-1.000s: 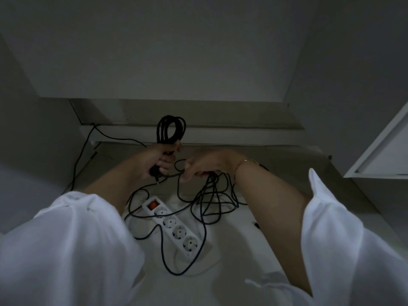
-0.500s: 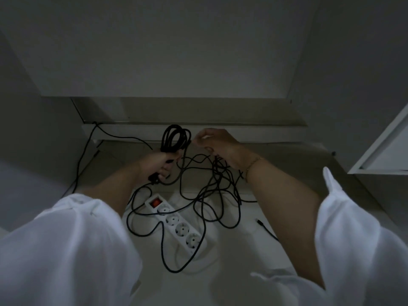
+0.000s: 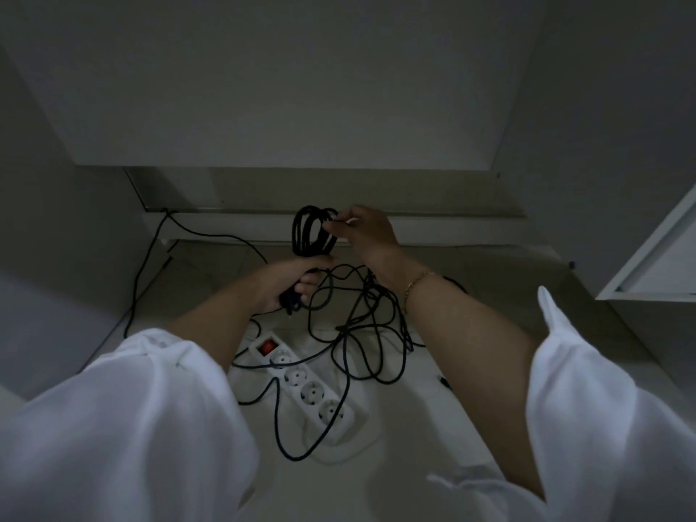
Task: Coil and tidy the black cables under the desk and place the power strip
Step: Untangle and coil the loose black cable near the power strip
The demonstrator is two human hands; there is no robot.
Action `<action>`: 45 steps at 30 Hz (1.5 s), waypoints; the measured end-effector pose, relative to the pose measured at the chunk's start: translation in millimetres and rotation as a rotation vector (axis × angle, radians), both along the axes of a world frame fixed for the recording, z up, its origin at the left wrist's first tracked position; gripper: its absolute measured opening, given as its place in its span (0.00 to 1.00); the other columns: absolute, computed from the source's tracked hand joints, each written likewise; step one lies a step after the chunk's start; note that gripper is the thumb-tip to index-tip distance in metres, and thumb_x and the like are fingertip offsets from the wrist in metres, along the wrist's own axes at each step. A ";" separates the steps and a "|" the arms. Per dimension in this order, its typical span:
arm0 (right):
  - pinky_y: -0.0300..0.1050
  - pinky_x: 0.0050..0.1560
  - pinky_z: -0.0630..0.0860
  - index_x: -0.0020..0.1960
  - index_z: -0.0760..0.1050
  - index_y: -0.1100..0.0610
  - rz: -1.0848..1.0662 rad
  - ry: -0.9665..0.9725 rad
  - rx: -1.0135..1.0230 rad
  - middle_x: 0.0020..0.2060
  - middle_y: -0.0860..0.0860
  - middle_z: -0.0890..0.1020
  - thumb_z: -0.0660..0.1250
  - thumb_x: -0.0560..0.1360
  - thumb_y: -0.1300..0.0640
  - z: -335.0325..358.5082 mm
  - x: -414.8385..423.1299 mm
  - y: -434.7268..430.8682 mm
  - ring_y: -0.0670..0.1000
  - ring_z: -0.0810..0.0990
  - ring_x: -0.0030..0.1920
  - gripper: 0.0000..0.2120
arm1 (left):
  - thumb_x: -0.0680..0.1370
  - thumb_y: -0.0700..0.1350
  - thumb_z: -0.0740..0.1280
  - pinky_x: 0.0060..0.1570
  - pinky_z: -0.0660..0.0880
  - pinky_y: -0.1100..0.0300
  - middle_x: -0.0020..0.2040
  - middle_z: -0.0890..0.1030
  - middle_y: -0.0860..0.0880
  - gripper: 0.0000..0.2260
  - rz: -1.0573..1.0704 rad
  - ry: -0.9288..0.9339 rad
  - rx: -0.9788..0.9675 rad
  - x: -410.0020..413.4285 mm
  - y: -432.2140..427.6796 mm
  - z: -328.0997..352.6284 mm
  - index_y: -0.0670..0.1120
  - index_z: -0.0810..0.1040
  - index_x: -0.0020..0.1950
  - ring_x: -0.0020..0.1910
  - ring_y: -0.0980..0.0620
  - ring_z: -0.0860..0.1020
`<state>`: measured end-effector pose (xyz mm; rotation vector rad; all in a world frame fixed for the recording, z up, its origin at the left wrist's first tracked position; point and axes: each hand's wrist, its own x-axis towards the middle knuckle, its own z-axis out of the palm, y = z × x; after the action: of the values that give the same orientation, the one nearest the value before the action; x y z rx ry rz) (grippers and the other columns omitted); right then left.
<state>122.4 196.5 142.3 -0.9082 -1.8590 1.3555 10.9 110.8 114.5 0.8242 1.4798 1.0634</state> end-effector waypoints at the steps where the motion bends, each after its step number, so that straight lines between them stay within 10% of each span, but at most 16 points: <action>1: 0.35 0.37 0.67 0.40 0.73 0.59 0.003 -0.013 0.014 0.38 0.48 0.76 0.70 0.72 0.58 -0.1 -1.2 -0.7 0.46 0.73 0.41 0.08 | 0.79 0.48 0.62 0.23 0.58 0.66 0.22 0.61 0.55 0.10 -0.002 0.013 -0.006 -0.2 1.0 -0.9 0.49 0.68 0.38 0.19 0.59 0.58; 10: 0.31 0.24 0.68 0.36 0.70 0.53 0.176 -0.252 -0.011 0.31 0.48 0.72 0.67 0.75 0.54 -5.3 7.0 0.0 0.45 0.70 0.29 0.11 | 0.78 0.54 0.63 0.25 0.65 0.64 0.35 0.73 0.51 0.12 0.288 0.023 0.079 -14.0 0.3 -8.2 0.47 0.74 0.41 0.23 0.57 0.68; 15: 0.34 0.27 0.69 0.50 0.75 0.60 0.344 -0.492 -0.186 0.31 0.50 0.73 0.65 0.76 0.53 -19.4 28.3 0.6 0.46 0.69 0.28 0.10 | 0.81 0.52 0.58 0.26 0.71 0.66 0.21 0.71 0.55 0.14 0.502 -0.229 0.239 -20.3 0.8 1.4 0.48 0.70 0.37 0.21 0.58 0.74; 22: 0.37 0.25 0.54 0.43 0.74 0.56 0.286 -0.058 -0.369 0.26 0.47 0.62 0.56 0.81 0.50 -3.6 39.4 12.8 0.44 0.58 0.22 0.14 | 0.80 0.55 0.59 0.20 0.62 0.71 0.21 0.64 0.56 0.14 0.314 -0.090 0.114 -28.6 -8.8 -11.7 0.48 0.69 0.39 0.18 0.59 0.63; 28: 0.38 0.26 0.56 0.36 0.69 0.53 0.242 -0.314 -0.159 0.27 0.48 0.64 0.55 0.80 0.48 -4.3 21.2 -5.7 0.45 0.61 0.25 0.17 | 0.81 0.47 0.60 0.28 0.75 0.67 0.22 0.73 0.55 0.13 0.287 -0.054 0.114 -9.1 -0.5 -6.4 0.46 0.71 0.37 0.24 0.60 0.78; 34: 0.37 0.25 0.57 0.35 0.67 0.53 0.208 -0.334 -0.181 0.29 0.50 0.67 0.54 0.81 0.50 -6.0 3.1 -19.8 0.46 0.62 0.27 0.17 | 0.81 0.51 0.57 0.22 0.60 0.70 0.21 0.65 0.56 0.14 0.262 -0.151 0.192 -5.5 3.2 -9.9 0.48 0.68 0.37 0.19 0.61 0.61; 45: 0.35 0.21 0.56 0.35 0.66 0.53 0.223 -0.389 -0.206 0.28 0.49 0.67 0.52 0.81 0.46 -5.7 -8.2 -25.2 0.46 0.62 0.26 0.18 | 0.76 0.51 0.67 0.26 0.64 0.66 0.23 0.67 0.54 0.11 0.341 -0.100 0.226 -1.7 5.3 -3.7 0.48 0.72 0.36 0.22 0.59 0.64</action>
<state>114.2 171.3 136.5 -1.1639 -2.1943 1.6178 9.1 116.1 110.7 0.6746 1.4641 1.5265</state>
